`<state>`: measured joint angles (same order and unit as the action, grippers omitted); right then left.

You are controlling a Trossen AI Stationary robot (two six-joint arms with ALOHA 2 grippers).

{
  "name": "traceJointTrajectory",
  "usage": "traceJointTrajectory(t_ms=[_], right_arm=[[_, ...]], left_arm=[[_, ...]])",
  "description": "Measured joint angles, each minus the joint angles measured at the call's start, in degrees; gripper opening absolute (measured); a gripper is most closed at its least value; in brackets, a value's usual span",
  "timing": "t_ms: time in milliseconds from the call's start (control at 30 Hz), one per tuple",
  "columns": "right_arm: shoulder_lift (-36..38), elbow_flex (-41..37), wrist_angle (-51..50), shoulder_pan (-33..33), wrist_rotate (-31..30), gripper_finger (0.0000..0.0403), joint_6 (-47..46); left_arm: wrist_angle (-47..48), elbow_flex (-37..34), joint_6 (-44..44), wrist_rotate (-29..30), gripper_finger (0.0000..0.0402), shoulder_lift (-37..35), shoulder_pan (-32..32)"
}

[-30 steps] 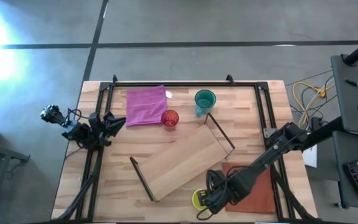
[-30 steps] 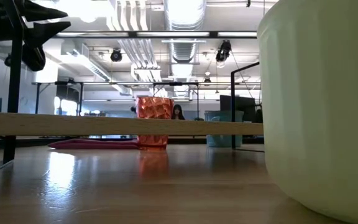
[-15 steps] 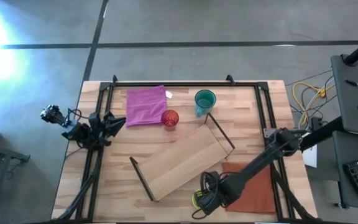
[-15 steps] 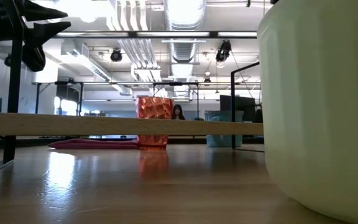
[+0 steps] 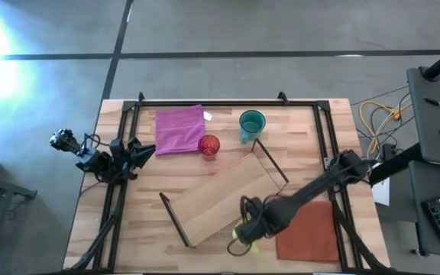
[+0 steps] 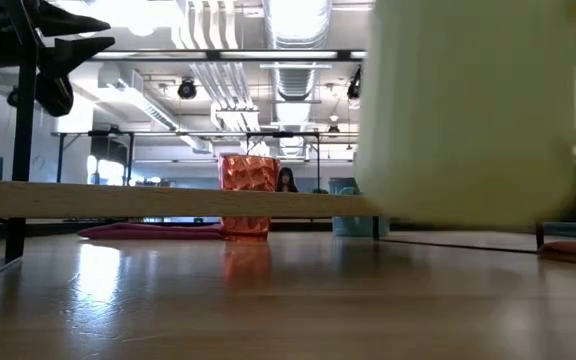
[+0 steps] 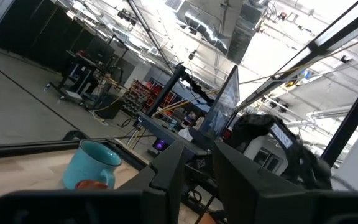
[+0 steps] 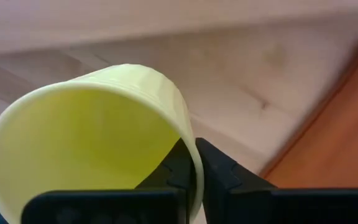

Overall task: Stack small to large cups/mugs on shelf
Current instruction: Put the yellow mug on the shelf

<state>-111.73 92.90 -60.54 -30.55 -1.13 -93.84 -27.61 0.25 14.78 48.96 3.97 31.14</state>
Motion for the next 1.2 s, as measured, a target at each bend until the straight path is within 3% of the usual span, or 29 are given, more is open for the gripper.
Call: traceJointTrajectory(t_ms=[133, 367, 633, 767, 1200], right_arm=[[3.9, 4.1, -9.0, 2.0, -1.2, 0.001, 5.0], [5.0, 14.3, -29.4, 8.5, -9.7, 0.0009, 19.7], [5.0, 13.5, -28.3, 21.2, -8.7, 0.0009, 38.0], [4.9, 11.5, -26.1, 24.0, -7.2, 0.0009, 43.0], [4.9, 1.0, -18.2, 25.3, -7.9, 0.0009, 44.4]], left_arm=[[0.0, 0.0, 0.0, 0.0, 0.0073, -0.1, 0.0], [0.1, 0.0, -0.1, 0.1, 0.0073, 0.0, 0.0], [0.2, 0.0, -0.2, 0.9, 0.0073, 0.0, 0.0], [0.2, 0.0, -0.2, 0.9, 0.0073, 0.0, 0.0], [0.2, 0.0, -0.2, 1.0, 0.0073, 0.0, 0.0]])
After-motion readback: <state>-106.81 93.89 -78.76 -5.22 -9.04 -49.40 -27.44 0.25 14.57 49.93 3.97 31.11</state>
